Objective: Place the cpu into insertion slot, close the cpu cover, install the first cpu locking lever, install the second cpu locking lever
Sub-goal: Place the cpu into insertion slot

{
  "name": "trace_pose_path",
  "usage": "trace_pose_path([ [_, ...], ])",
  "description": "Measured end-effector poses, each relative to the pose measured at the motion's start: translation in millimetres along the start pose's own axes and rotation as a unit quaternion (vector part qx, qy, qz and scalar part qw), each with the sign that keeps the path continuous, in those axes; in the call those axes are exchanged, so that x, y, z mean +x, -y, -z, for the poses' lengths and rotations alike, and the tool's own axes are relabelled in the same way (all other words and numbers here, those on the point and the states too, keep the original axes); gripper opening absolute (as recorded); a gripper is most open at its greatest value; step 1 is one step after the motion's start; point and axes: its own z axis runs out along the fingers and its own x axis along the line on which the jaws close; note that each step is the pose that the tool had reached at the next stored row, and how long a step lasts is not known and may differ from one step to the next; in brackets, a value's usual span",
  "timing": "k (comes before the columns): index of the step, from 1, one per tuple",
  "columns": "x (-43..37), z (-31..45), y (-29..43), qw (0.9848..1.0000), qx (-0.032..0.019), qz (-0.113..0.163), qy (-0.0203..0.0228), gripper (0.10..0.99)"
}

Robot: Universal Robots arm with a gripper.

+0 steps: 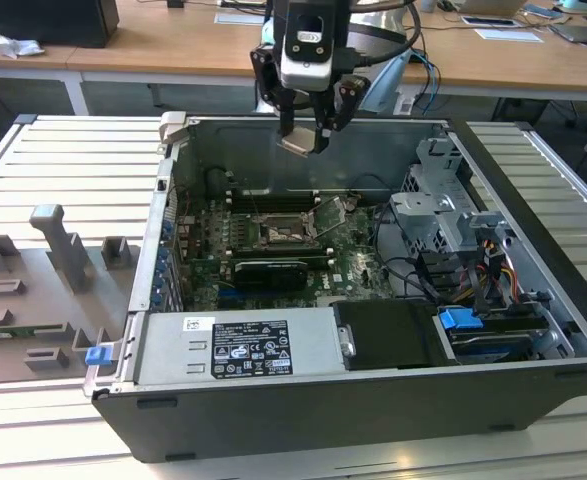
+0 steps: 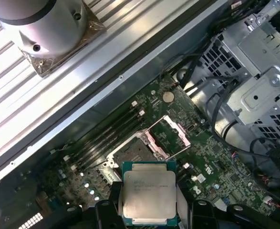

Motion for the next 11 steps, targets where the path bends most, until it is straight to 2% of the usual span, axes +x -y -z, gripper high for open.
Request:
trace_pose_path([
  [3, 0.0, -1.8, 0.2, 0.9996, -0.0005, -0.029, 0.0026, 0.537],
  [5, -0.1, -3.7, 0.3, 0.9980, -0.0012, -0.064, 0.0057, 0.537],
  [9, -0.1, -5.4, 0.5, 0.9954, -0.0019, -0.095, 0.0085, 0.537],
  [11, -0.1, -6.7, 0.6, 0.9929, -0.0023, -0.118, 0.0106, 0.537],
])
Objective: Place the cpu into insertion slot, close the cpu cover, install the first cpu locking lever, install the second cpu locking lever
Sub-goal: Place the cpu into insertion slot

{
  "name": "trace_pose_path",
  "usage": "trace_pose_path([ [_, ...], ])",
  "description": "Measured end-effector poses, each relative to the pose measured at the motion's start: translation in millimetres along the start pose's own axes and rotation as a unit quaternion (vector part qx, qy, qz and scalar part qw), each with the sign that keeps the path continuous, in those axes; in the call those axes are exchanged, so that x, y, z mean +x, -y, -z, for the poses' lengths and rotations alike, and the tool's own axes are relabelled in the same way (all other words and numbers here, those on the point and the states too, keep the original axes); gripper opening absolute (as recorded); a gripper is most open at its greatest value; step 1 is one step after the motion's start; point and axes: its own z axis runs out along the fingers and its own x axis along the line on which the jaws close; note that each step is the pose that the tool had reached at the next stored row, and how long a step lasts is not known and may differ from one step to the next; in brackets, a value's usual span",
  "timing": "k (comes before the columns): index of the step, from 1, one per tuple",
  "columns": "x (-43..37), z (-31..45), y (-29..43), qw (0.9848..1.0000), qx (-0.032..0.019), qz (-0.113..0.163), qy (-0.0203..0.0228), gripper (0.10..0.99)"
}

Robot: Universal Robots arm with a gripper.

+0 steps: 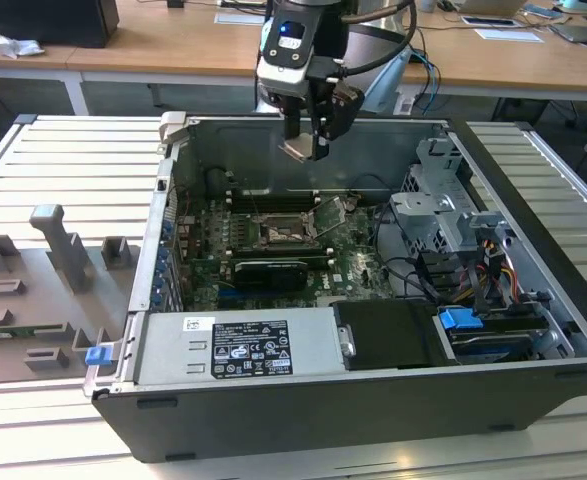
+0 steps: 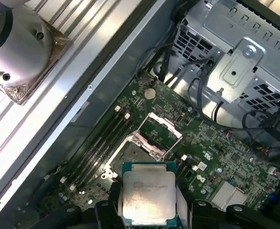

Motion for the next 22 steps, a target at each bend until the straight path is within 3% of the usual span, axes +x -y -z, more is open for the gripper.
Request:
trace_pose_path([
  [4, 0.0, -1.8, 0.2, 0.9995, -0.0006, -0.031, 0.0028, 0.537],
  [8, -0.1, -5.6, 0.5, 0.9973, -0.0014, -0.074, 0.0066, 0.537],
  [13, -0.3, -12.8, 1.1, 0.9919, -0.0024, -0.126, 0.0112, 0.537],
  [16, -0.3, -16.0, 1.4, 0.9905, -0.0020, -0.137, 0.0119, 0.537],
  [22, -0.4, -19.7, 1.8, 0.9898, -0.0014, -0.142, 0.0119, 0.537],
])
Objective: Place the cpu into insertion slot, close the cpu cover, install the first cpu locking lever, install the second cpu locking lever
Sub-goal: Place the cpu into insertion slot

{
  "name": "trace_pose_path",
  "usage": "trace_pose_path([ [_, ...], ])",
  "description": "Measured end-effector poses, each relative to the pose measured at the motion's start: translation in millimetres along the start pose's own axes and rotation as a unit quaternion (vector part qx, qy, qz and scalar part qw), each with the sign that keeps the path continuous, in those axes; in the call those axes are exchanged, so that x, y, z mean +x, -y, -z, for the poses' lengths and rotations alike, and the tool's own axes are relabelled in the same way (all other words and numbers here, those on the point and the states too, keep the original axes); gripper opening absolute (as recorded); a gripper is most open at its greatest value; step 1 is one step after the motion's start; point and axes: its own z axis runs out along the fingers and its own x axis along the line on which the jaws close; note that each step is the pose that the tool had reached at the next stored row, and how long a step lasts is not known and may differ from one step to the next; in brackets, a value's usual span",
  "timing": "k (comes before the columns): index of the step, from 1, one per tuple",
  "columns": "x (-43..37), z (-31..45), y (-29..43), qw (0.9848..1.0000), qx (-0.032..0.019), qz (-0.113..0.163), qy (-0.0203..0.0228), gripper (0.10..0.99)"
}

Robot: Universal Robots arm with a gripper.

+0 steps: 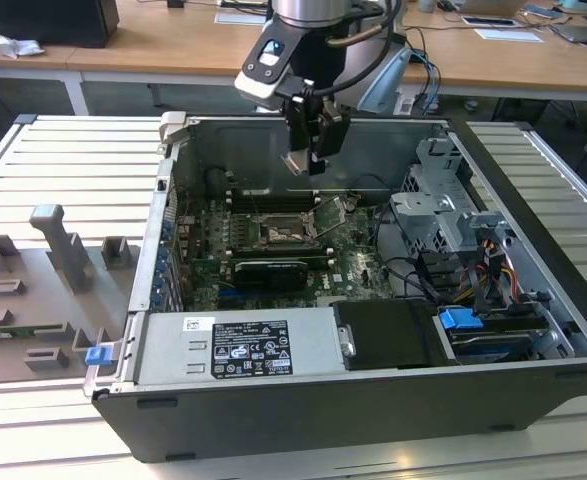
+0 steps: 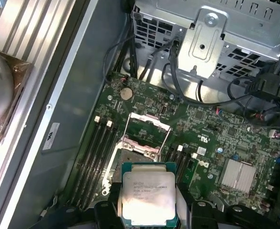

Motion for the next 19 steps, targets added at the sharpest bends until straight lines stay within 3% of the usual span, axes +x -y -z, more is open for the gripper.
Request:
trace_pose_path([
  [4, -0.1, -4.5, 0.4, 0.9994, -0.0007, -0.035, 0.0030, 0.537],
  [7, -0.2, -8.4, 0.7, 0.9973, -0.0015, -0.073, 0.0063, 0.537],
  [11, -0.1, -18.7, 1.8, 0.9968, -0.0012, -0.080, 0.0068, 0.537],
  [13, 0.0, -27.2, 2.3, 0.9940, -0.0018, -0.109, 0.0093, 0.537],
  [16, 0.0, -30.8, 2.6, 0.9920, -0.0021, -0.125, 0.0108, 0.537],
  [19, -0.1, -32.4, 2.8, 0.9920, -0.0021, -0.126, 0.0109, 0.537],
])
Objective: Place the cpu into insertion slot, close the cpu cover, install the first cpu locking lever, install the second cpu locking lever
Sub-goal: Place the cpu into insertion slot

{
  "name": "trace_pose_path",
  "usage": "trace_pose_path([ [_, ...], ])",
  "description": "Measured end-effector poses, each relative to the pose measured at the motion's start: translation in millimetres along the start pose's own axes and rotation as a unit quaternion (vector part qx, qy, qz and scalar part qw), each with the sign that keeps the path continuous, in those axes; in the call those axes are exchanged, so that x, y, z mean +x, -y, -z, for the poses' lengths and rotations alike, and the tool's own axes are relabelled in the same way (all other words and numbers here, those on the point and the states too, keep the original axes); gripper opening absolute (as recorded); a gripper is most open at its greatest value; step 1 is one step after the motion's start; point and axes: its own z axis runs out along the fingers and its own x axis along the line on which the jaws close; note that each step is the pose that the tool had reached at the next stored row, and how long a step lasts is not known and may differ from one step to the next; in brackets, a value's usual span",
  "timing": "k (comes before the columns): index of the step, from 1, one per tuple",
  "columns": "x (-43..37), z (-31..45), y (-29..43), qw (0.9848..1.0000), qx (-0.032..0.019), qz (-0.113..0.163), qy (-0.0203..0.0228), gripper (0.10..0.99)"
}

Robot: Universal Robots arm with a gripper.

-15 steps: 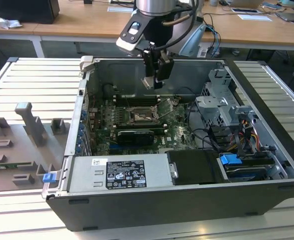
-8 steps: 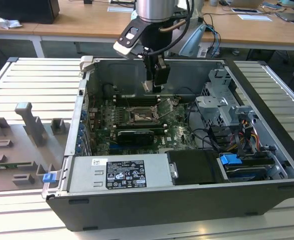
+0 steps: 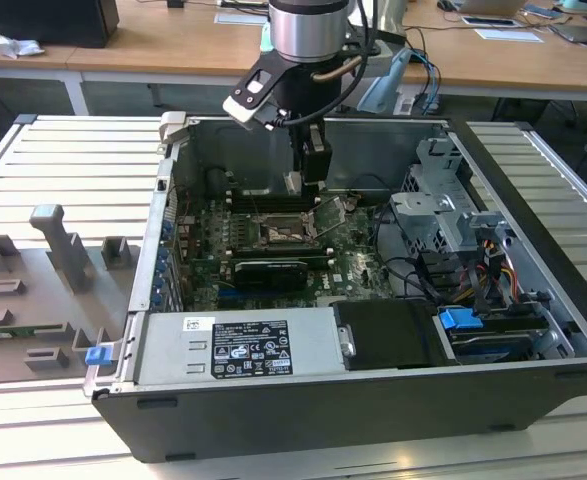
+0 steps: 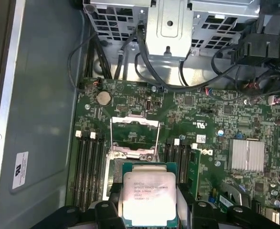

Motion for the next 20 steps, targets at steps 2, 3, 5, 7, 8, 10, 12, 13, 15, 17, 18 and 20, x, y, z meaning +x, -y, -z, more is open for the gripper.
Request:
trace_pose_path([
  [2, 0.0, -1.6, 0.2, 1.0000, 0.0004, 0.000, 0.0002, 0.537],
  [3, 0.0, -1.7, 0.2, 1.0000, 0.0005, 0.000, 0.0002, 0.537],
  [5, 0.0, -2.3, 0.2, 1.0000, 0.0004, 0.000, 0.0001, 0.537],
  [7, -0.1, -2.7, 0.2, 1.0000, 0.0005, 0.000, 0.0002, 0.537],
  [8, -0.1, -3.0, 0.3, 1.0000, 0.0004, 0.000, 0.0001, 0.537],
  [10, -0.1, -3.2, 0.3, 1.0000, 0.0004, -0.001, 0.0002, 0.537],
  [12, -0.1, -3.7, 0.3, 1.0000, 0.0004, -0.002, 0.0003, 0.537],
  [13, 0.0, -3.9, 0.4, 1.0000, 0.0003, -0.005, 0.0005, 0.537],
  [15, -0.1, -4.7, 0.6, 0.9998, 0.0000, -0.019, 0.0017, 0.537],
  [17, -0.1, -5.4, 0.9, 0.9994, -0.0002, -0.035, 0.0031, 0.537],
  [18, -0.1, -5.6, 1.0, 0.9993, -0.0003, -0.036, 0.0032, 0.537],
  [20, -0.1, -5.7, 1.0, 0.9993, -0.0003, -0.036, 0.0032, 0.537],
])
